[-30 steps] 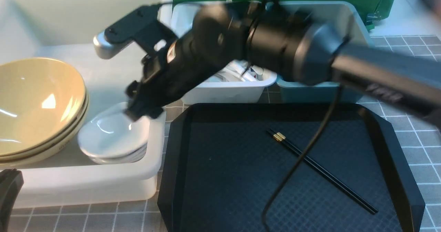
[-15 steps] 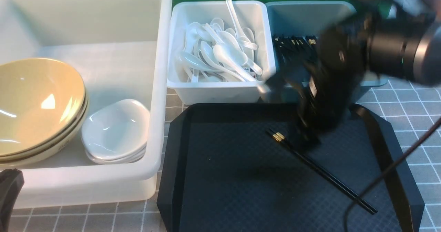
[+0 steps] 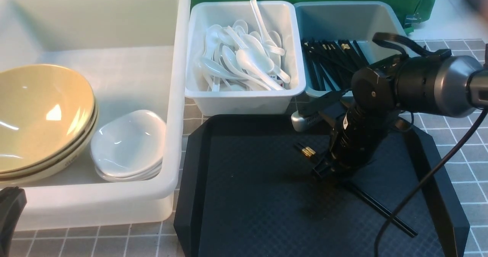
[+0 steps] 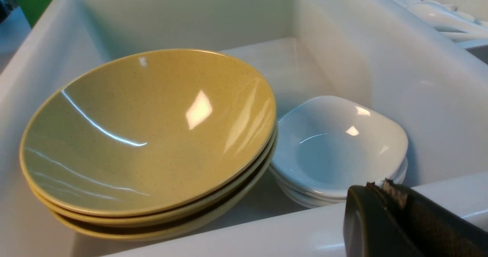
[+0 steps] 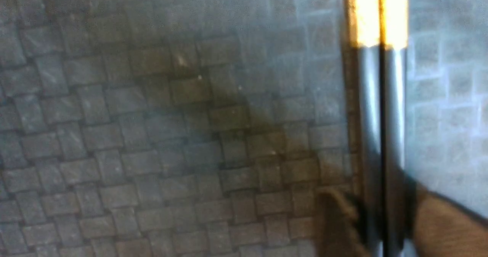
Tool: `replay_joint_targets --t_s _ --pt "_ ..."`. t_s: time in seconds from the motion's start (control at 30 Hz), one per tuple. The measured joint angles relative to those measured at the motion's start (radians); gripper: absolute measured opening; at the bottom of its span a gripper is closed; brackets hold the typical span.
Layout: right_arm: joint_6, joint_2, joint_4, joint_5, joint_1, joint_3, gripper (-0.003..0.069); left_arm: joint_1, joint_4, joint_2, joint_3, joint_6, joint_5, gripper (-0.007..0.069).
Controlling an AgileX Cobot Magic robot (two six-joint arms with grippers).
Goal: On grey table put chopsticks spoon bowls plates into blue grey white boxes.
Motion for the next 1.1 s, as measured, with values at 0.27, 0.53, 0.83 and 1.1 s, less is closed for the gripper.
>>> replay_joint_targets --t_s 0.27,0.53,0.83,1.1 --pt "-0.062 -0.071 0.051 0.015 -0.001 0.005 0.013 0.0 0.0 0.0 0.0 0.0 -0.001 -0.0011" --pt "-0.099 -0.342 0.018 -0.085 -0.001 -0.033 0.013 0.0 0.0 0.0 0.0 0.0 -0.003 -0.0011" --pt "-0.001 -0.267 -0.095 -0.841 -0.123 -0.068 0.0131 0.0 0.004 0.0 0.0 0.002 -0.012 -0.0011" --pt "0.175 -0.133 -0.095 -0.594 -0.184 -0.193 0.0339 0.0 0.039 0.0 0.0 0.004 -0.017 -0.0011"
